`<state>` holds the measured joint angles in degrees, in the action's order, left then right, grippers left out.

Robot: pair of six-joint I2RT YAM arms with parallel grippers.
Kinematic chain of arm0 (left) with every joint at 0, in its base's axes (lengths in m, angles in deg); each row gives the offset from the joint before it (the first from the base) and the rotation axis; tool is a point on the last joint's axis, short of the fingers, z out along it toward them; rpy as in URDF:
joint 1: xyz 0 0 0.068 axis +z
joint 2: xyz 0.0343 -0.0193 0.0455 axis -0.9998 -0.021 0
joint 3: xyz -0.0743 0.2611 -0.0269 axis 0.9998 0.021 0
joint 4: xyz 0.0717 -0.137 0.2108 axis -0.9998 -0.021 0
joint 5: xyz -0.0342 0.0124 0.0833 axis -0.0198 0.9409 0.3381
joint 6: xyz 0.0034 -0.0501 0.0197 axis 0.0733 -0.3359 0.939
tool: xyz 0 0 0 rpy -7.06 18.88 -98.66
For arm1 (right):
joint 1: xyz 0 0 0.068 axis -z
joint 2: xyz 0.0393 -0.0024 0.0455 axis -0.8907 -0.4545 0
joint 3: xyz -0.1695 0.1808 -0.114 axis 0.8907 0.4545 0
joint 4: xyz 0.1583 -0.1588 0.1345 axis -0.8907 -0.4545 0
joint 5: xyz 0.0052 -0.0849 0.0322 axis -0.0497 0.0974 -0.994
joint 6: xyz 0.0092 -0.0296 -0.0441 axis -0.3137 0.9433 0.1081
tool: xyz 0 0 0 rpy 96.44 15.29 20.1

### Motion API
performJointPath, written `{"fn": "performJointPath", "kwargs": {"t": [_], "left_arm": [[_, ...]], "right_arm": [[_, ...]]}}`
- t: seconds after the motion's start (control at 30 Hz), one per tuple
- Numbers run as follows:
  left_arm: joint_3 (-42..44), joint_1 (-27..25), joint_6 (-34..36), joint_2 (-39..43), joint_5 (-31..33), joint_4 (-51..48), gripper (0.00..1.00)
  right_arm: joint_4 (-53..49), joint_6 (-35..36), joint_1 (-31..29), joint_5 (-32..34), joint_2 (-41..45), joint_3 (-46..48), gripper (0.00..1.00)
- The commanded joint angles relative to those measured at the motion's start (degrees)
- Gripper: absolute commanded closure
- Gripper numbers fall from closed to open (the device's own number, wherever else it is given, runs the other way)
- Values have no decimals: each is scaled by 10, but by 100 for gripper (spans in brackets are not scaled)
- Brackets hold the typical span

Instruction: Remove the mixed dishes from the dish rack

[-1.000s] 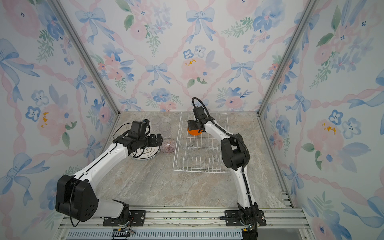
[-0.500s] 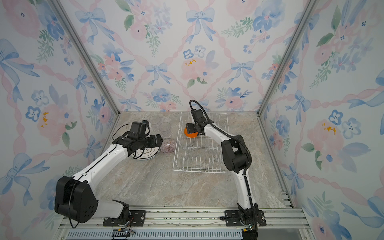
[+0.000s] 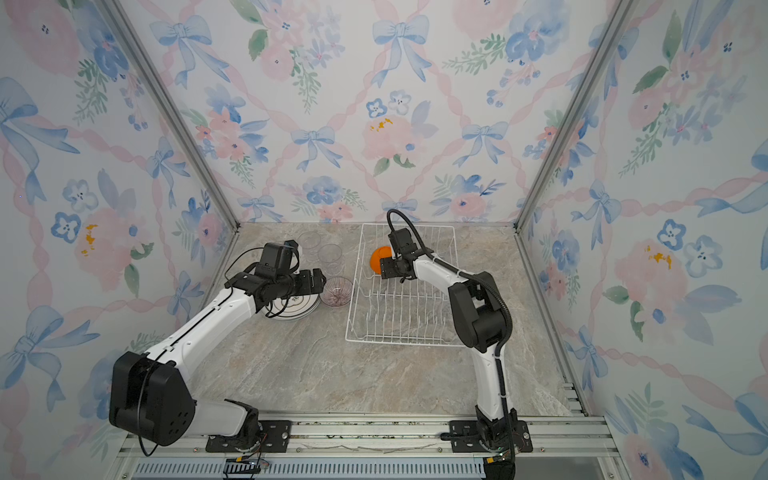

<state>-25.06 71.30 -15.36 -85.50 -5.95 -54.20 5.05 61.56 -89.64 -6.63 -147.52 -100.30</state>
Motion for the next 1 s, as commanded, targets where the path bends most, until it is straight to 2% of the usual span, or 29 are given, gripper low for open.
{"fn": "performJointPath", "kwargs": {"t": [0.0, 0.2, 0.4, 0.97], "left_arm": [[-10, -3, -10, 7, -14, 2, 2], [-27, -10, -18, 18, -22, 2, 2], [-51, -23, -17, 27, -17, 3, 2], [-60, -29, -16, 17, -14, 3, 2]], "right_arm": [[5, -21, 10, -22, 35, 17, 13], [41, -57, 29, -94, 38, 25, 3], [98, -110, 48, -159, 23, 26, 1], [80, -127, 56, -175, -21, -16, 3]]}}
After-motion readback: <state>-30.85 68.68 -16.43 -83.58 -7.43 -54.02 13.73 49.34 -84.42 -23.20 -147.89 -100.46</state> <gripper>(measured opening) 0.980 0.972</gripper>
